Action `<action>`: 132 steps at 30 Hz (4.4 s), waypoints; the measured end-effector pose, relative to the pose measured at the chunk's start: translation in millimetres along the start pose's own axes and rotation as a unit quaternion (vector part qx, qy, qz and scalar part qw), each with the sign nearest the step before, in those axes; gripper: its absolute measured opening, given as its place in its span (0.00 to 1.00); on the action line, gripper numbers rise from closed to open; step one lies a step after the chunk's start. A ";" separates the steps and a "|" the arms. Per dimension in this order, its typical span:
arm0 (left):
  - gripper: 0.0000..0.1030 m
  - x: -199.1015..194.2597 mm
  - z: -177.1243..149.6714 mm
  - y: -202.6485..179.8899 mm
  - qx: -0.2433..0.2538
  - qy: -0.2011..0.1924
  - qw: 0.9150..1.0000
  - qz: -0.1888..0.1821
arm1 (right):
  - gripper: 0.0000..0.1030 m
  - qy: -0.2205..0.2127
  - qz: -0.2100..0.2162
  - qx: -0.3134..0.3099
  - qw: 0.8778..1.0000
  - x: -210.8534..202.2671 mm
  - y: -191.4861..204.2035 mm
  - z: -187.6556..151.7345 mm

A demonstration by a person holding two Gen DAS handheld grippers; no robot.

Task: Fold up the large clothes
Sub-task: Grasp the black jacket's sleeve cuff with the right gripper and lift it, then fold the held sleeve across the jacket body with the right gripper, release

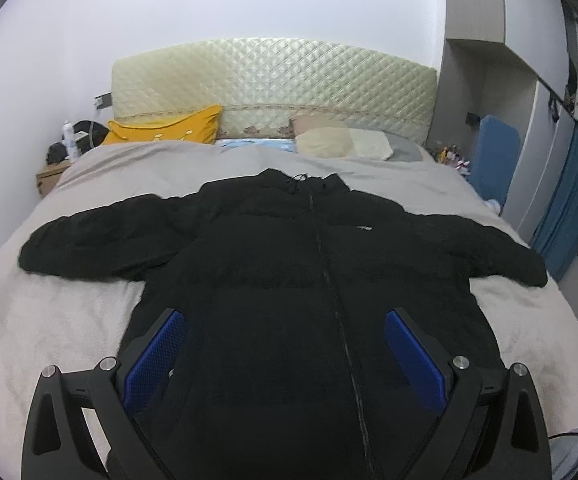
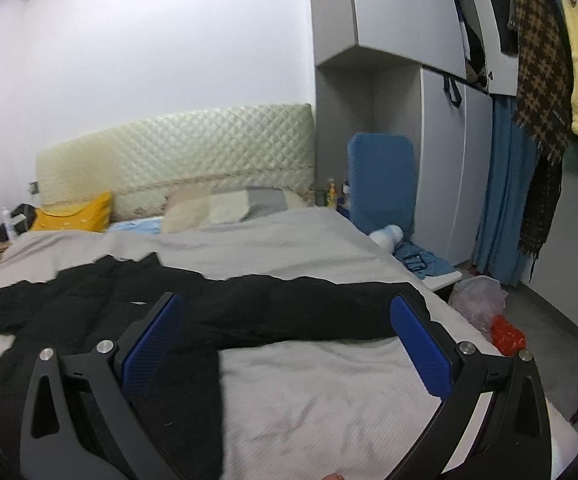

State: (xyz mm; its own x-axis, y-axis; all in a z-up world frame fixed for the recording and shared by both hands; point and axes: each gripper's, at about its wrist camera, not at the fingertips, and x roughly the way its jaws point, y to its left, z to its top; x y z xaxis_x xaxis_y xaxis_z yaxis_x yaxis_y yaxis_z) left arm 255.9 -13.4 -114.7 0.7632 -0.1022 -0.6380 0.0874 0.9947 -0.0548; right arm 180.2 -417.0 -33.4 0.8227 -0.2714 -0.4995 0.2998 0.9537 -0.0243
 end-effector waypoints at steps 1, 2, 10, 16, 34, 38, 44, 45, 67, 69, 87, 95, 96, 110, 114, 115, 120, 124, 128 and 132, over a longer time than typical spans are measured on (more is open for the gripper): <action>0.98 6.6 1.0 0.8 0.008 0.003 1.000 0.007 | 1.00 0.010 -0.007 0.006 1.000 18.7 -7.6 0.1; 0.98 13.1 2.9 1.2 0.014 0.007 1.000 0.012 | 1.00 0.011 -0.011 0.017 1.000 29.4 -14.6 0.6; 0.98 52.4 9.8 5.4 0.028 0.008 0.999 0.021 | 1.00 0.027 -0.056 0.091 0.994 133.6 -75.2 -28.2; 0.98 81.7 5.5 17.6 -0.002 0.002 1.000 0.022 | 1.00 0.059 -0.066 0.148 0.985 179.8 -116.9 -62.4; 0.98 147.4 -17.7 59.1 -0.046 0.060 0.995 0.061 | 0.90 0.114 -0.017 0.443 0.889 297.8 -218.1 -141.4; 0.98 148.1 -18.8 60.9 -0.049 0.056 0.996 0.053 | 0.71 0.092 -0.011 0.443 0.891 306.9 -217.9 -134.7; 0.98 140.8 -11.4 61.3 -0.042 0.044 0.996 0.069 | 0.10 0.078 0.012 0.438 0.896 309.0 -217.9 -108.9; 0.98 134.8 -8.6 60.9 -0.037 0.033 0.996 0.079 | 0.07 0.078 0.010 0.431 0.899 305.4 -216.4 -100.6; 0.98 57.2 -6.5 94.4 -0.012 -0.019 0.998 0.055 | 0.05 -0.016 0.045 0.193 0.980 156.2 -33.6 132.0; 0.98 53.6 -10.5 101.5 -0.008 -0.023 0.998 0.060 | 0.05 -0.022 0.065 0.169 0.983 143.3 1.7 149.2; 0.98 30.1 -22.0 164.4 -0.072 -0.051 0.996 0.030 | 0.05 0.023 0.250 -0.068 0.966 123.8 349.5 121.9; 0.98 36.7 -26.9 190.5 -0.099 -0.053 0.993 0.033 | 0.05 0.108 0.301 -0.144 0.937 159.7 469.6 -4.9; 0.98 36.8 -27.0 192.1 -0.103 -0.054 0.993 0.030 | 0.05 0.116 0.302 -0.154 0.934 164.4 476.2 -19.3; 0.98 52.8 -32.0 204.4 -0.129 -0.033 0.991 0.016 | 0.11 0.222 0.273 -0.174 0.920 198.7 505.5 -91.2; 0.98 53.3 -32.7 204.0 -0.127 -0.032 0.991 0.019 | 0.40 0.236 0.293 -0.148 0.914 188.8 502.9 -87.6; 0.98 53.5 -32.7 203.3 -0.126 -0.032 0.991 0.019 | 0.56 0.237 0.306 -0.145 0.911 186.0 502.7 -86.6; 0.98 58.1 -35.3 193.3 -0.113 -0.028 0.993 0.012 | 0.61 0.204 0.327 -0.145 0.911 159.5 492.3 -77.3; 0.98 57.1 -33.7 182.8 -0.098 -0.018 0.995 0.013 | 0.61 0.190 0.325 -0.124 0.918 148.0 465.8 -60.9; 0.98 39.5 -18.5 170.5 -0.093 -0.022 0.995 0.011 | 0.62 0.168 0.306 -0.110 0.931 130.8 439.5 -44.2; 0.98 5.9 -12.5 155.3 -0.088 -0.051 0.995 0.015 | 0.62 0.129 0.303 -0.105 0.938 102.5 414.8 -27.4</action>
State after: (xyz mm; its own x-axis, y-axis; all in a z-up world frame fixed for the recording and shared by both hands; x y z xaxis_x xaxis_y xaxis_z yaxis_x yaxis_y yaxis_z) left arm 265.9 140.7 -136.6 0.8253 -0.0642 -0.5611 -0.0433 0.9834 -0.1762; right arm 375.6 -45.6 -118.4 0.6591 0.3428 -0.6694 -0.3092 0.9349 0.1743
